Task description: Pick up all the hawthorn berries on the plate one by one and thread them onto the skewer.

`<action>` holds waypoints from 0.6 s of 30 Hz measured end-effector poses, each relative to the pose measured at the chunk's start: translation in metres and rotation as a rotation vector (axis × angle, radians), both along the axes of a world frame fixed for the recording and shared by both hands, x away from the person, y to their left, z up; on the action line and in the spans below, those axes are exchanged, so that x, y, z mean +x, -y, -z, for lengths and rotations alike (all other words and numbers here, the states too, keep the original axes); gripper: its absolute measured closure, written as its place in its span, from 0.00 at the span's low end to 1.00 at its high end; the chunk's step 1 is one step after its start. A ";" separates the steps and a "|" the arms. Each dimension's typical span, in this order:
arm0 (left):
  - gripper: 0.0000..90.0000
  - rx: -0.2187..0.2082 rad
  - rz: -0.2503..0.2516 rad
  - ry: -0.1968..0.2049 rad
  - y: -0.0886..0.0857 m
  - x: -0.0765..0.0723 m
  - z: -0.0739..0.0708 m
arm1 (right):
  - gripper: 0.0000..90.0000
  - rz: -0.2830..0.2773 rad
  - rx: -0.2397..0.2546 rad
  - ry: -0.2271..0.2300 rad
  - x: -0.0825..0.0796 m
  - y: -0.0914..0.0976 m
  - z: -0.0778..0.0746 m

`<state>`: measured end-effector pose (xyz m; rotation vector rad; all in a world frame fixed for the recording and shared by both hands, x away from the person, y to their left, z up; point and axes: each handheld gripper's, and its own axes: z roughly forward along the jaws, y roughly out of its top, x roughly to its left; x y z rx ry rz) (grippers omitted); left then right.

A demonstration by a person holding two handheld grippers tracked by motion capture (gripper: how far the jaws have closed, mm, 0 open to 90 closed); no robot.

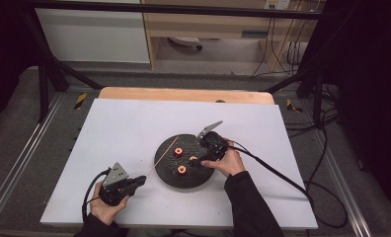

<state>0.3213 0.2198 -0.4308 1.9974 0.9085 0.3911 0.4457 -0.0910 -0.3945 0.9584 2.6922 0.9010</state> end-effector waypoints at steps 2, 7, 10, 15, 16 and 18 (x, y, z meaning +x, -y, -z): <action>0.98 0.000 -0.001 -0.002 0.000 0.000 0.000 | 0.16 -0.022 -0.028 -0.020 0.005 -0.006 0.001; 0.98 0.005 0.002 0.000 0.001 0.000 0.000 | 0.22 -0.043 -0.057 -0.046 0.010 -0.012 0.000; 0.98 0.005 0.001 -0.004 0.001 0.000 0.001 | 0.28 -0.073 -0.057 -0.075 0.012 -0.017 -0.001; 0.98 0.006 0.004 -0.005 0.001 0.000 0.001 | 0.40 -0.095 -0.087 -0.117 0.018 -0.021 0.002; 0.98 0.007 0.005 -0.006 0.002 0.000 0.001 | 0.42 -0.099 -0.091 -0.126 0.019 -0.021 0.003; 0.98 0.010 0.006 -0.006 0.002 0.001 0.002 | 0.46 -0.110 -0.101 -0.140 0.020 -0.024 0.005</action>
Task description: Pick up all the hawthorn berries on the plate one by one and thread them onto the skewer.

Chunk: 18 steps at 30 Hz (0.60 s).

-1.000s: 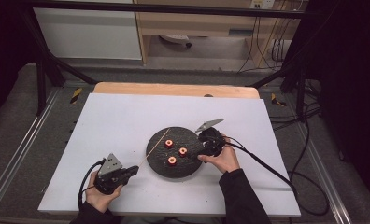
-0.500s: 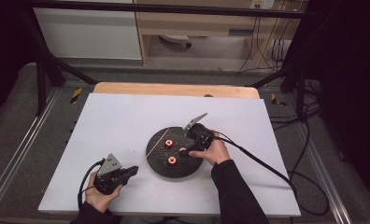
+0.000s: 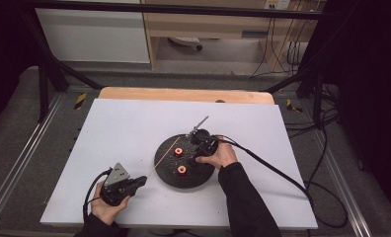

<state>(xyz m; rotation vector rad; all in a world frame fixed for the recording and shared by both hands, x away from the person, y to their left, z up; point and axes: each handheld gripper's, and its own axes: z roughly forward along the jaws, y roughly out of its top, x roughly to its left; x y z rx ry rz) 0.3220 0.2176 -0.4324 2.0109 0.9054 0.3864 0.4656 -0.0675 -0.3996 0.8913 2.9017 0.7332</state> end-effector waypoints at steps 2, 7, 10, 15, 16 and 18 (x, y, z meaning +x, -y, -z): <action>0.98 0.000 0.000 -0.002 0.000 0.000 0.000 | 0.49 -0.019 -0.020 -0.009 0.001 -0.001 0.001; 0.98 -0.001 0.000 -0.003 0.000 0.000 0.000 | 0.57 -0.039 -0.040 -0.020 0.004 -0.003 0.003; 0.98 0.001 0.002 -0.005 0.000 0.000 0.000 | 0.60 -0.048 -0.053 -0.034 0.005 -0.004 0.005; 0.98 0.004 0.005 -0.008 0.000 0.001 0.001 | 0.64 -0.067 -0.067 -0.046 0.007 -0.006 0.007; 0.98 0.004 0.005 -0.007 0.000 0.001 0.001 | 0.65 -0.066 -0.067 -0.050 0.007 -0.007 0.007; 0.98 0.002 0.003 -0.009 0.000 0.001 0.001 | 0.66 -0.064 -0.071 -0.057 0.008 -0.007 0.008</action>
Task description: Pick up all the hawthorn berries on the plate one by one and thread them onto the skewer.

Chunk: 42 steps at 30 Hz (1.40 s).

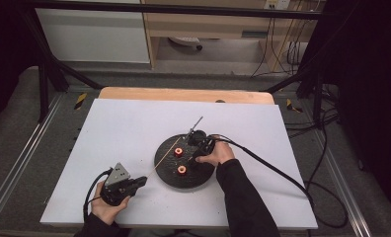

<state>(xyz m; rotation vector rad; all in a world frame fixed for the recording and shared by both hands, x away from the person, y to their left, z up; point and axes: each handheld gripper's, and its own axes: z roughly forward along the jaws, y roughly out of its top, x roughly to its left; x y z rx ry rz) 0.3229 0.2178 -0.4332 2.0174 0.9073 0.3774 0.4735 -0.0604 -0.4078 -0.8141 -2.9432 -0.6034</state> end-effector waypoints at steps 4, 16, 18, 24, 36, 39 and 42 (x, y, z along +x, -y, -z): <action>0.98 0.002 0.001 -0.001 0.000 0.000 0.000 | 0.67 -0.007 -0.004 -0.004 0.001 0.000 0.001; 0.98 -0.007 -0.004 0.015 0.000 -0.002 -0.001 | 0.67 0.097 0.079 0.017 -0.006 0.007 -0.019; 0.98 -0.010 -0.007 0.018 0.000 -0.003 -0.001 | 0.67 0.158 0.157 0.033 -0.010 0.014 -0.027; 0.98 -0.016 -0.014 0.028 0.000 -0.004 -0.002 | 0.67 0.288 0.362 0.060 -0.022 0.034 -0.031; 0.98 -0.027 -0.037 0.041 0.001 -0.007 -0.002 | 0.67 0.497 0.783 0.099 -0.048 0.058 -0.013; 0.98 -0.030 -0.047 0.047 0.001 -0.008 -0.002 | 0.67 0.542 0.870 0.110 -0.053 0.056 -0.007; 0.98 -0.040 -0.057 0.051 0.001 -0.009 -0.002 | 0.68 0.567 0.909 0.118 -0.055 0.053 -0.004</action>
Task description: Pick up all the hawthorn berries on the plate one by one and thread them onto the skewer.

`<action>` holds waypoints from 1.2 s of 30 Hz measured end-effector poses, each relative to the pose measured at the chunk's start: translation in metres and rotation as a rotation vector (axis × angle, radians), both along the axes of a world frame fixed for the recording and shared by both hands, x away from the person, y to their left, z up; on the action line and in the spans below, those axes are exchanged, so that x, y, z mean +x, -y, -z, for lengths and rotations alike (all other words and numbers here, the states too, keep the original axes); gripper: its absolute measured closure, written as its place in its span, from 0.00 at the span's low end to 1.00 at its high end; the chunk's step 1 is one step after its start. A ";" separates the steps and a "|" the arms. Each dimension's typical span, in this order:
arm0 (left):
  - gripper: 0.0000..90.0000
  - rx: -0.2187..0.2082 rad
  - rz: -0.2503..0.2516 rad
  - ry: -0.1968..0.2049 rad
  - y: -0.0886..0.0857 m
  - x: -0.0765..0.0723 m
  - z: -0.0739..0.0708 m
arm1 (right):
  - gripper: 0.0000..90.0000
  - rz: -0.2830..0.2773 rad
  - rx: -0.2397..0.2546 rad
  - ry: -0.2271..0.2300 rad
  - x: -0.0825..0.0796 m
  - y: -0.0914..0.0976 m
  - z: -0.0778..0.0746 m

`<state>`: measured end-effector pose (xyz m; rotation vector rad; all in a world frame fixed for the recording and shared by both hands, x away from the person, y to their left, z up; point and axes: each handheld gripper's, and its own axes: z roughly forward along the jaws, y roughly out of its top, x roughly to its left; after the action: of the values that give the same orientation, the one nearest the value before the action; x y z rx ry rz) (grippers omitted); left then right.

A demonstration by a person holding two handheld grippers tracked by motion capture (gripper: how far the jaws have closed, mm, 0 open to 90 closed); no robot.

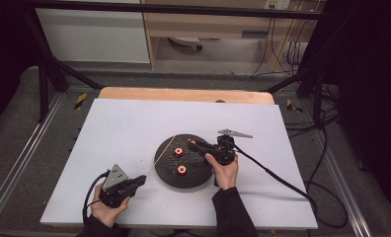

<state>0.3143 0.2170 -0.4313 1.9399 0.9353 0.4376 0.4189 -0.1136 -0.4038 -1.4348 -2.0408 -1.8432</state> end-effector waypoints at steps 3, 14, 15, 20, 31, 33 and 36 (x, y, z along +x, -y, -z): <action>0.98 -0.008 -0.006 0.007 0.001 -0.001 0.000 | 0.68 0.052 0.076 0.018 0.000 -0.005 0.003; 0.98 -0.022 0.004 0.000 0.006 -0.004 0.004 | 0.68 0.176 0.198 0.063 0.001 -0.010 0.005; 0.98 -0.024 0.003 0.002 0.007 -0.004 0.004 | 0.68 0.193 0.228 0.069 0.002 -0.010 0.005; 0.98 -0.036 0.008 0.001 0.009 -0.006 0.004 | 0.68 0.229 0.276 0.082 0.005 -0.012 0.006; 0.98 -0.054 0.015 0.012 0.015 -0.008 0.004 | 0.68 0.286 0.403 0.090 0.008 -0.018 0.011; 0.98 -0.057 0.018 0.015 0.016 -0.008 0.004 | 0.68 0.287 0.412 0.098 0.008 -0.021 0.011; 0.98 -0.059 0.020 0.019 0.018 -0.009 0.004 | 0.68 0.291 0.443 0.098 0.007 -0.026 0.010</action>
<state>0.3052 0.1988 -0.4352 1.8868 0.9069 0.4116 0.4262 -0.0877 -0.4138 -1.5912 -1.3749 -2.3256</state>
